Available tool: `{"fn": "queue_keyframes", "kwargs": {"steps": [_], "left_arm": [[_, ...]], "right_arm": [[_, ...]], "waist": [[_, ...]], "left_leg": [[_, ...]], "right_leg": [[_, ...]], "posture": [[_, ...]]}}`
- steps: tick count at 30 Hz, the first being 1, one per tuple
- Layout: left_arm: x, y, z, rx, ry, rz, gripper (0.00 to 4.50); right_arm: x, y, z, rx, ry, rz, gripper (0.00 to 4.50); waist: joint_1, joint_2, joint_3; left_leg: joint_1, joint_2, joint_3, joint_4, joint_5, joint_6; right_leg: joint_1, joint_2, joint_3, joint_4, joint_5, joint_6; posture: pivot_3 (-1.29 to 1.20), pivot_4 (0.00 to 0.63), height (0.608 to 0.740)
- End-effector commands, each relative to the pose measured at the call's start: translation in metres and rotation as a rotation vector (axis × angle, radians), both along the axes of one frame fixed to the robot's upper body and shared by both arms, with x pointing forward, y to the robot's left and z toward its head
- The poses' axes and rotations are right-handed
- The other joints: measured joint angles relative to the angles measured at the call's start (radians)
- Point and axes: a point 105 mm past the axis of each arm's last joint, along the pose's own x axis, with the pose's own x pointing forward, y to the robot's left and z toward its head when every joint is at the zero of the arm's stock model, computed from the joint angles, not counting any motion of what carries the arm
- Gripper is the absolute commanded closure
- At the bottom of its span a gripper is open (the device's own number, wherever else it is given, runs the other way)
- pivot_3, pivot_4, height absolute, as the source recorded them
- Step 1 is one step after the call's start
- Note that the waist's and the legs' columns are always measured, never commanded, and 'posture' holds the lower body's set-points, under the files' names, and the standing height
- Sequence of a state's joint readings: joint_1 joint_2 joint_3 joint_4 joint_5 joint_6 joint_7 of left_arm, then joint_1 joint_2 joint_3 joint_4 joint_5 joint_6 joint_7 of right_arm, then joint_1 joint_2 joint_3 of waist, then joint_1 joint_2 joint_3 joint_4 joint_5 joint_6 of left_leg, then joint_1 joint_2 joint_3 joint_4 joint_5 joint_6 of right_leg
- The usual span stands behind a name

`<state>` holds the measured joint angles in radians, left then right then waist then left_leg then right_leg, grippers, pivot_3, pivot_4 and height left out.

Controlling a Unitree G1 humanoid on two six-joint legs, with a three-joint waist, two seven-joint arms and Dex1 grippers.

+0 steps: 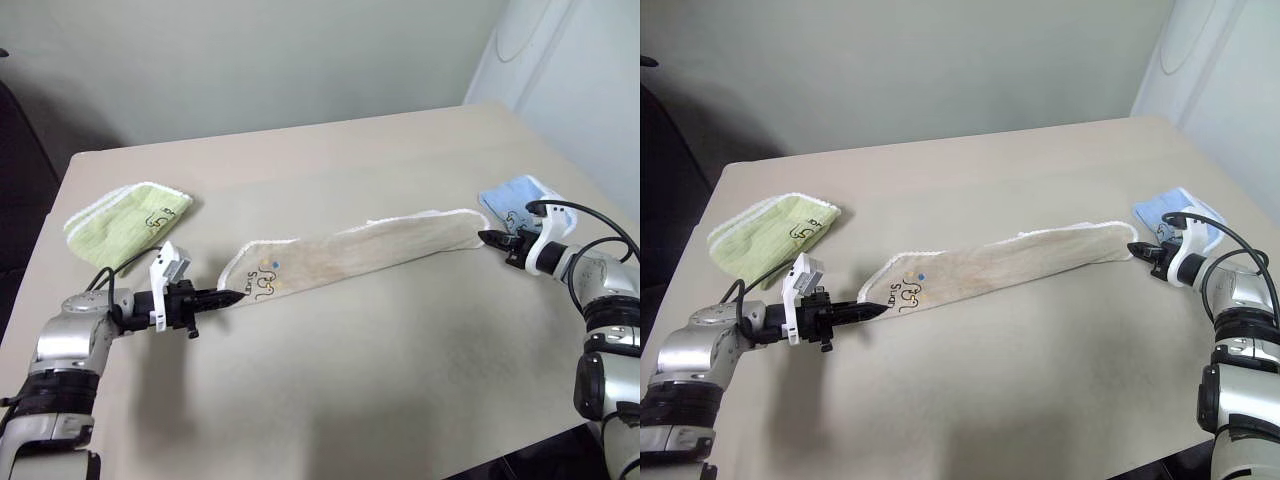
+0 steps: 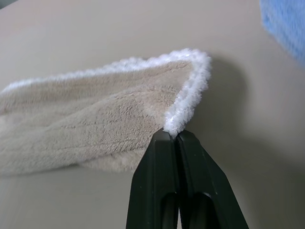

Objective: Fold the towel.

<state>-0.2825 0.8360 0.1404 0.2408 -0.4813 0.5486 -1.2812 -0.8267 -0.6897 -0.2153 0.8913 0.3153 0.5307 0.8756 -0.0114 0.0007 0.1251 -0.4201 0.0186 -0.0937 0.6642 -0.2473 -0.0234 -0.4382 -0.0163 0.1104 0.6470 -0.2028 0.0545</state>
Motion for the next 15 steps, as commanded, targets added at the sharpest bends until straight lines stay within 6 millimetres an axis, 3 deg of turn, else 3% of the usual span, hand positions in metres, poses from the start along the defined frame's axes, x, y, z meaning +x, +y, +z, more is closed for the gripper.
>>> {"fn": "queue_keyframes", "kwargs": {"steps": [1, 8, 11, 15], "left_arm": [[-0.006, 0.002, 0.012, 0.014, -0.037, -0.012, 4.48], [-0.022, 0.001, 0.001, 0.074, -0.009, -0.030, 4.48], [-0.026, 0.000, -0.002, 0.073, 0.014, -0.030, 3.89], [-0.031, 0.003, -0.003, 0.064, 0.036, -0.022, 2.50]], "right_arm": [[0.003, -0.008, 0.014, -0.029, -0.045, -0.015, 4.50], [0.001, -0.001, 0.006, -0.057, -0.016, 0.036, 4.50], [-0.002, -0.003, 0.003, -0.065, 0.000, 0.041, 3.89], [-0.005, -0.012, 0.003, -0.096, 0.003, 0.019, 2.53]], "waist": [[0.002, 0.000, 0.000], [0.000, 0.000, 0.000], [0.000, 0.000, 0.000], [0.001, 0.000, 0.000]], "left_leg": [[0.000, 0.000, 0.000, 0.000, 0.000, 0.000], [0.000, 0.000, 0.000, 0.000, -0.001, -0.001], [0.000, 0.000, 0.000, 0.000, -0.001, -0.001], [0.000, 0.000, 0.000, 0.000, -0.001, -0.001]], "right_leg": [[0.000, 0.000, 0.000, 0.000, 0.000, 0.000], [0.000, 0.000, 0.000, 0.001, -0.001, -0.001], [0.000, 0.000, 0.000, 0.001, -0.001, -0.001], [0.000, 0.000, 0.000, 0.001, -0.001, -0.002]], "posture": [[0.00, 0.150, 0.740], [0.00, 0.150, 0.740], [0.00, 0.150, 0.740], [0.00, 0.150, 0.740]]}}
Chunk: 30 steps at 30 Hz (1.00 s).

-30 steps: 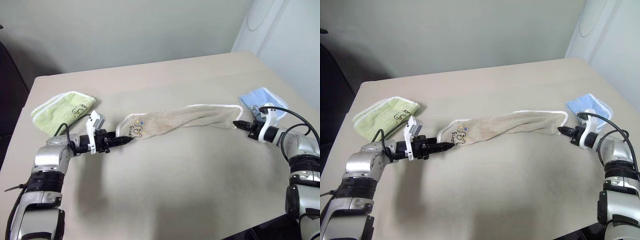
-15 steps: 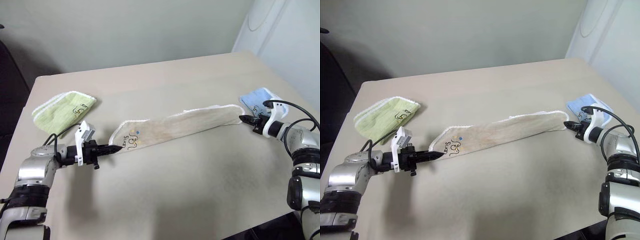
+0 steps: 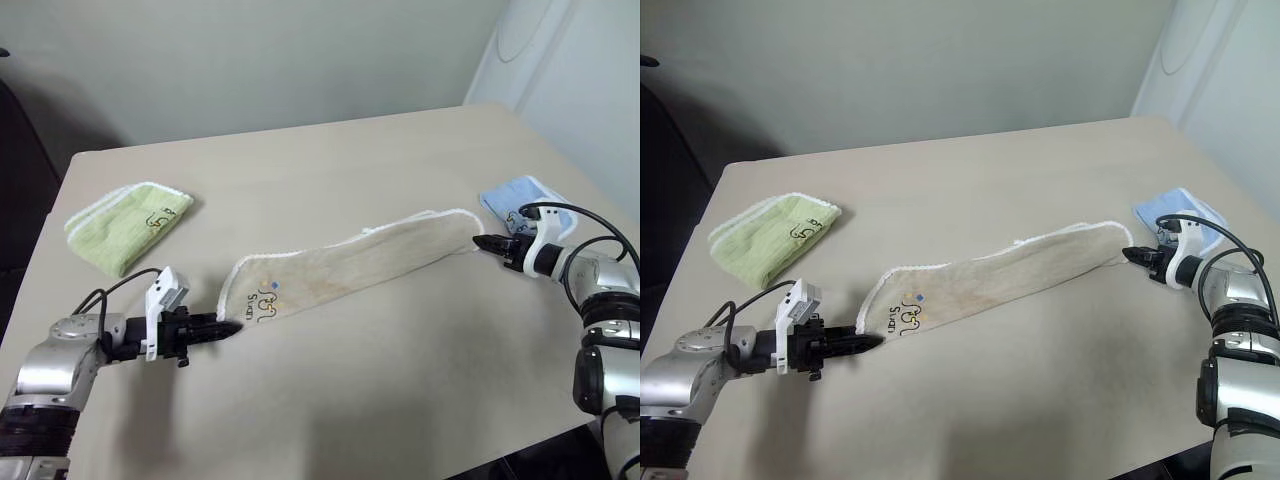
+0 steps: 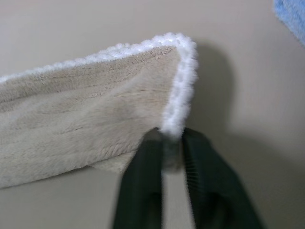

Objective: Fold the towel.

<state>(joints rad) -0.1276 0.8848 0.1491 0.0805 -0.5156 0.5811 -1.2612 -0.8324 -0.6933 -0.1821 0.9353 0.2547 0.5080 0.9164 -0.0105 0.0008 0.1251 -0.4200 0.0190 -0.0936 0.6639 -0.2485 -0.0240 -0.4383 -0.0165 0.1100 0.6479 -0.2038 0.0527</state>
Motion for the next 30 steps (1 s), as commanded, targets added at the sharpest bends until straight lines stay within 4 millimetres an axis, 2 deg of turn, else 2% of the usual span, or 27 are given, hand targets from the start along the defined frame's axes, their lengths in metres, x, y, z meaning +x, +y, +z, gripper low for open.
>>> {"fn": "queue_keyframes", "kwargs": {"steps": [1, 5, 7, 10, 14, 18, 21, 24, 30], "left_arm": [[-0.004, 0.007, 0.007, 0.010, -0.016, 0.017, 2.15], [-0.008, 0.015, 0.005, 0.016, -0.018, 0.062, 0.81], [-0.009, 0.018, 0.007, 0.002, -0.020, 0.087, 0.80], [-0.016, 0.031, 0.006, 0.003, -0.018, 0.150, 0.80], [-0.021, 0.054, 0.008, 0.020, -0.044, 0.267, 0.80], [-0.004, 0.078, 0.026, -0.003, -0.139, 0.442, 0.80], [0.008, 0.064, 0.052, -0.022, -0.246, 0.395, 0.80], [0.020, 0.031, 0.075, -0.035, -0.341, 0.263, 0.80], [0.030, -0.017, 0.083, 0.032, -0.404, 0.045, 0.80]], "right_arm": [[-0.003, -0.013, 0.016, -0.040, -0.047, -0.011, 2.19], [-0.005, -0.019, 0.020, -0.053, -0.060, -0.033, 0.78], [-0.007, -0.022, 0.021, -0.061, -0.067, -0.041, 0.12], [-0.013, -0.025, 0.024, -0.055, -0.075, -0.045, 0.05], [-0.021, -0.022, 0.028, 0.055, -0.061, -0.072, 0.05], [-0.029, -0.006, 0.029, 0.231, -0.007, -0.084, 0.05], [-0.032, 0.009, 0.028, 0.345, 0.040, -0.094, 0.05], [-0.029, 0.028, 0.020, 0.454, 0.114, -0.118, 0.05], [-0.017, 0.044, 0.008, 0.613, 0.196, -0.201, 0.05]], "waist": [[0.000, 0.000, 0.000], [-0.002, 0.001, 0.000], [-0.003, 0.001, -0.001], [-0.005, 0.001, -0.001], [-0.008, 0.002, -0.001], [-0.009, 0.002, -0.001], [-0.005, 0.002, -0.001], [0.000, 0.001, -0.001], [-0.006, 0.001, -0.001]], "left_leg": [[0.000, 0.000, 0.000, 0.000, 0.000, 0.000], [0.001, 0.000, 0.000, 0.000, 0.000, 0.000], [0.001, 0.001, 0.000, 0.000, 0.000, -0.001], [0.002, 0.001, 0.000, 0.000, -0.001, -0.001], [0.002, 0.004, 0.001, 0.000, -0.002, -0.002], [0.002, 0.005, 0.001, 0.000, -0.002, -0.003], [0.002, 0.006, 0.001, 0.002, -0.002, -0.003], [0.002, 0.006, 0.001, 0.003, -0.002, -0.003], [0.003, 0.005, 0.000, 0.003, -0.002, -0.003]], "right_leg": [[0.000, 0.000, 0.000, 0.000, 0.000, 0.000], [0.000, 0.000, 0.000, 0.001, 0.000, 0.000], [0.000, 0.000, 0.000, 0.001, -0.001, -0.001], [0.000, 0.001, 0.000, 0.002, -0.002, -0.003], [0.000, 0.003, 0.000, 0.002, -0.003, -0.005], [0.000, 0.006, 0.001, 0.002, -0.006, -0.011], [0.001, 0.008, 0.001, 0.002, -0.006, -0.011], [0.001, 0.009, 0.001, 0.002, -0.006, -0.011], [0.001, 0.009, 0.001, 0.002, -0.001, -0.003]], "posture": [[0.00, 0.150, 0.740], [0.00, 0.150, 0.740], [0.00, 0.150, 0.740], [0.00, 0.150, 0.740], [0.00, 0.150, 0.740], [0.00, 0.150, 0.740], [0.00, 0.150, 0.740], [0.00, 0.150, 0.740], [0.00, 0.150, 0.740]]}}
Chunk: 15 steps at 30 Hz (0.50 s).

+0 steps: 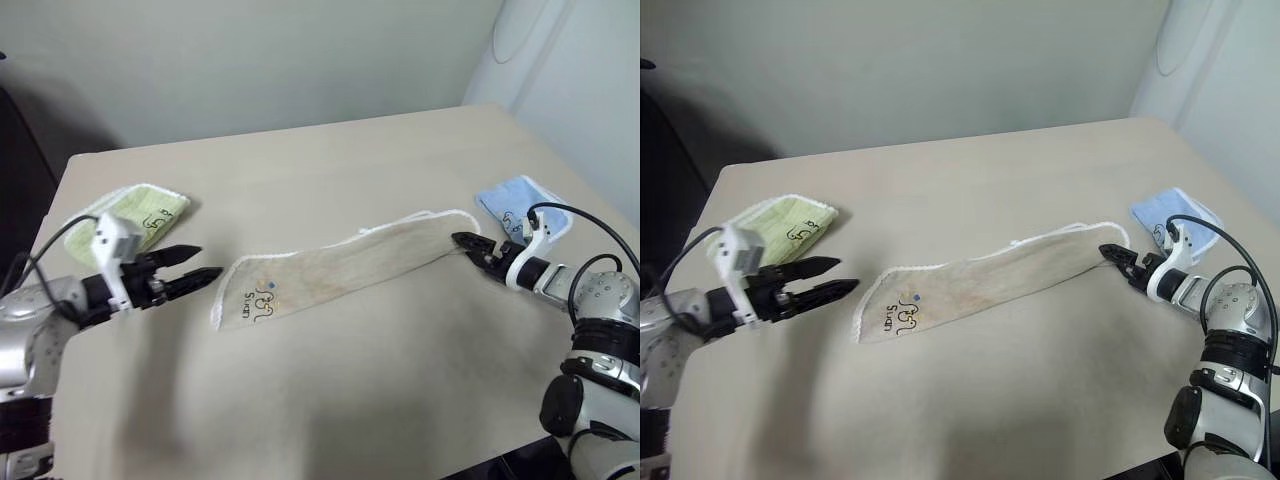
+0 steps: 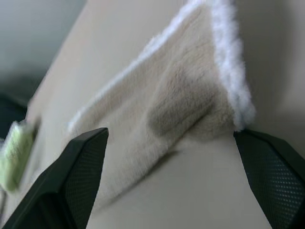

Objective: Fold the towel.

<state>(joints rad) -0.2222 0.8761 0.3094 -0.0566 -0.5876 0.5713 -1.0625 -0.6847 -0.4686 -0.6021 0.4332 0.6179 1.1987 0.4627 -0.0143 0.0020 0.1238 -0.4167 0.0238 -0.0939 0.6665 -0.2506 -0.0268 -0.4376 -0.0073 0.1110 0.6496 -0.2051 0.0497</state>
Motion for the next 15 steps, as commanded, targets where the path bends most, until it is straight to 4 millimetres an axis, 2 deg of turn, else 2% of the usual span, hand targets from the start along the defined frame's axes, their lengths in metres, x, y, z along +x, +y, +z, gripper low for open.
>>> {"fn": "queue_keyframes", "kwargs": {"steps": [1, 6, 8, 11, 15], "left_arm": [[0.002, -0.023, 0.005, 0.063, -0.049, -0.107, 0.80], [0.006, -0.040, -0.004, 0.129, -0.044, -0.191, 0.80], [0.004, -0.045, -0.016, 0.190, -0.031, -0.233, 0.80], [0.000, -0.047, -0.033, 0.268, -0.005, -0.276, 0.80], [0.000, -0.047, -0.039, 0.291, 0.000, -0.289, 0.80]], "right_arm": [[0.007, 0.005, 0.004, 0.082, 0.010, -0.041, 0.05], [0.018, 0.011, -0.003, 0.130, 0.039, -0.090, 0.05], [0.023, 0.013, -0.006, 0.137, 0.049, -0.105, 0.05], [0.031, 0.017, -0.009, 0.142, 0.057, -0.118, 0.05], [0.034, 0.018, -0.010, 0.145, 0.059, -0.121, 0.05]], "waist": [[-0.006, 0.000, 0.000], [-0.019, -0.001, -0.001], [-0.021, -0.002, -0.001], [-0.022, -0.002, -0.001], [-0.022, -0.004, -0.002]], "left_leg": [[0.000, 0.000, 0.000, 0.000, 0.000, 0.000], [0.003, 0.002, -0.003, -0.001, -0.002, -0.001], [0.004, 0.002, -0.003, -0.001, -0.003, -0.001], [0.006, 0.002, -0.003, -0.001, -0.004, -0.001], [0.007, 0.002, -0.003, 0.000, -0.005, 0.000]], "right_leg": [[0.000, 0.000, 0.000, 0.000, 0.000, 0.000], [0.000, 0.003, 0.000, 0.000, 0.001, 0.001], [0.000, 0.003, 0.000, 0.000, 0.001, 0.001], [0.002, 0.003, 0.001, -0.002, 0.001, 0.001], [0.004, 0.003, 0.001, -0.003, 0.002, 0.000]], "posture": [[0.00, 0.150, 0.740], [0.00, 0.150, 0.740], [0.00, 0.150, 0.740], [0.00, 0.150, 0.740], [0.00, 0.150, 0.740]]}}
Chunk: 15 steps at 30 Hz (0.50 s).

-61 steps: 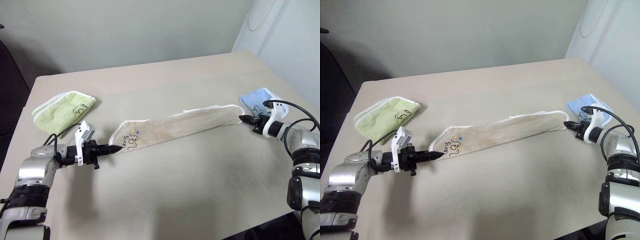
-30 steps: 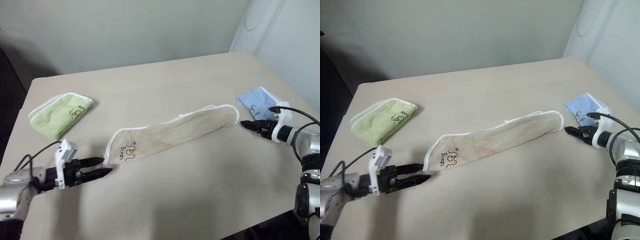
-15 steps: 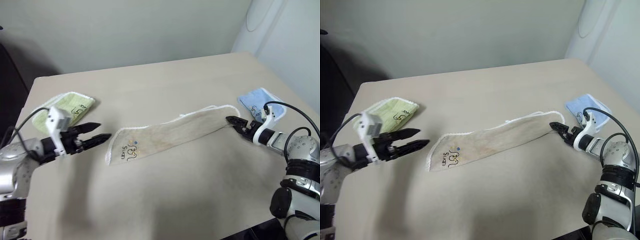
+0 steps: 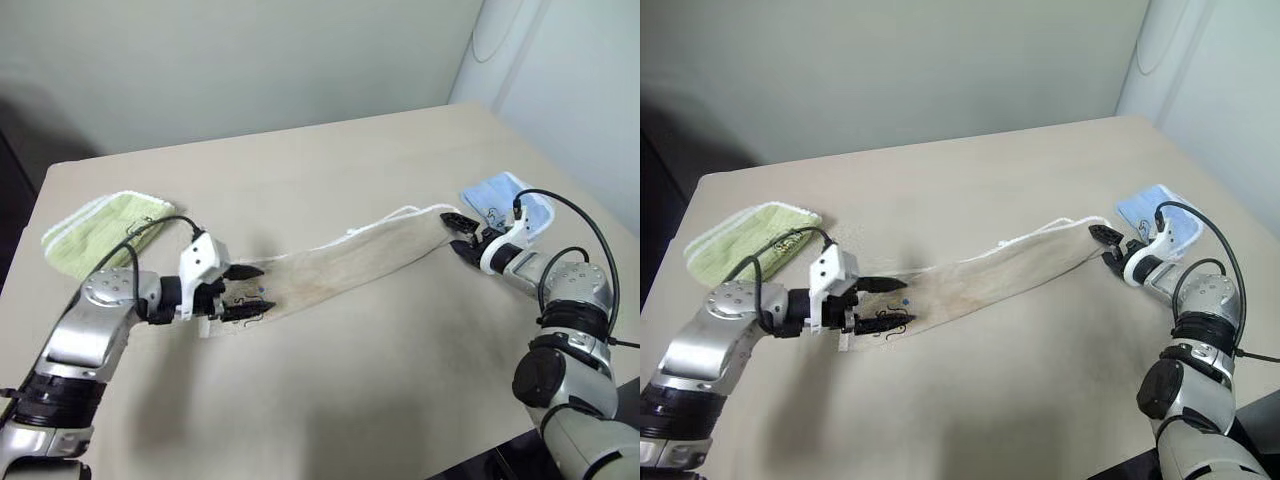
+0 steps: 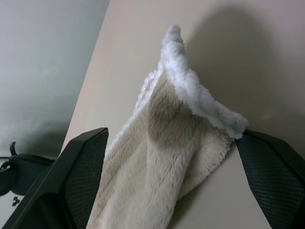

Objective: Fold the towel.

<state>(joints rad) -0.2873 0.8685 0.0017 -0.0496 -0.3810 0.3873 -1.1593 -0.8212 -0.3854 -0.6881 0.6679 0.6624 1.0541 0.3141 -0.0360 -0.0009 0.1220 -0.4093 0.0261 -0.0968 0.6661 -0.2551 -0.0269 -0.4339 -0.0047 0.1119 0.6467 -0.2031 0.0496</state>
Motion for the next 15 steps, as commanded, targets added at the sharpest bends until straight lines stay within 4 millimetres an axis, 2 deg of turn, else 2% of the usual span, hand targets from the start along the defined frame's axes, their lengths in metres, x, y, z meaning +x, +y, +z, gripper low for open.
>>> {"fn": "queue_keyframes", "kwargs": {"steps": [1, 4, 7, 8, 10, 15], "left_arm": [[-0.001, 0.004, -0.003, 0.049, -0.019, -0.017, 0.80], [-0.006, 0.011, -0.024, 0.094, 0.040, -0.018, 0.80], [-0.007, 0.012, -0.028, 0.100, 0.051, -0.020, 0.80], [-0.009, 0.015, -0.034, 0.102, 0.067, -0.012, 0.80], [-0.013, 0.019, -0.041, 0.100, 0.092, 0.002, 0.80], [-0.020, 0.018, -0.042, 0.051, 0.112, 0.016, 0.80]], "right_arm": [[0.005, 0.004, -0.009, -0.026, 0.041, -0.013, 0.05], [0.010, 0.008, -0.011, -0.041, 0.051, -0.014, 0.05], [0.011, 0.008, -0.011, -0.045, 0.052, -0.012, 0.05], [0.011, 0.008, -0.011, -0.050, 0.052, -0.013, 0.21], [0.010, 0.005, -0.012, -0.063, 0.053, -0.019, 0.61], [0.007, -0.013, -0.010, -0.095, 0.035, -0.065, 2.36]], "waist": [[0.000, -0.001, -0.001], [-0.001, -0.001, -0.001], [-0.001, -0.003, -0.002], [-0.001, -0.005, -0.003], [-0.001, -0.005, -0.004], [0.000, -0.004, -0.004]], "left_leg": [[0.000, 0.000, 0.000, 0.000, 0.000, 0.000], [0.001, 0.000, 0.000, 0.000, -0.001, 0.000], [0.005, 0.000, 0.000, 0.000, -0.004, 0.000], [0.005, 0.000, 0.000, 0.000, -0.005, 0.000], [0.006, 0.000, 0.000, 0.000, -0.006, 0.000], [0.006, 0.002, 0.001, -0.002, -0.008, 0.000]], "right_leg": [[0.000, 0.000, 0.000, 0.000, 0.000, 0.000], [0.000, 0.000, 0.000, 0.000, 0.001, -0.002], [0.001, 0.000, -0.001, 0.000, 0.001, -0.003], [0.001, 0.000, -0.001, 0.000, 0.001, -0.003], [0.001, 0.000, -0.001, 0.000, 0.000, -0.005], [0.000, 0.000, -0.002, 0.000, -0.001, -0.006]], "posture": [[0.00, 0.150, 0.740], [0.00, 0.150, 0.740], [0.00, 0.150, 0.740], [0.00, 0.150, 0.740], [0.00, 0.150, 0.740], [0.00, 0.150, 0.740]]}}
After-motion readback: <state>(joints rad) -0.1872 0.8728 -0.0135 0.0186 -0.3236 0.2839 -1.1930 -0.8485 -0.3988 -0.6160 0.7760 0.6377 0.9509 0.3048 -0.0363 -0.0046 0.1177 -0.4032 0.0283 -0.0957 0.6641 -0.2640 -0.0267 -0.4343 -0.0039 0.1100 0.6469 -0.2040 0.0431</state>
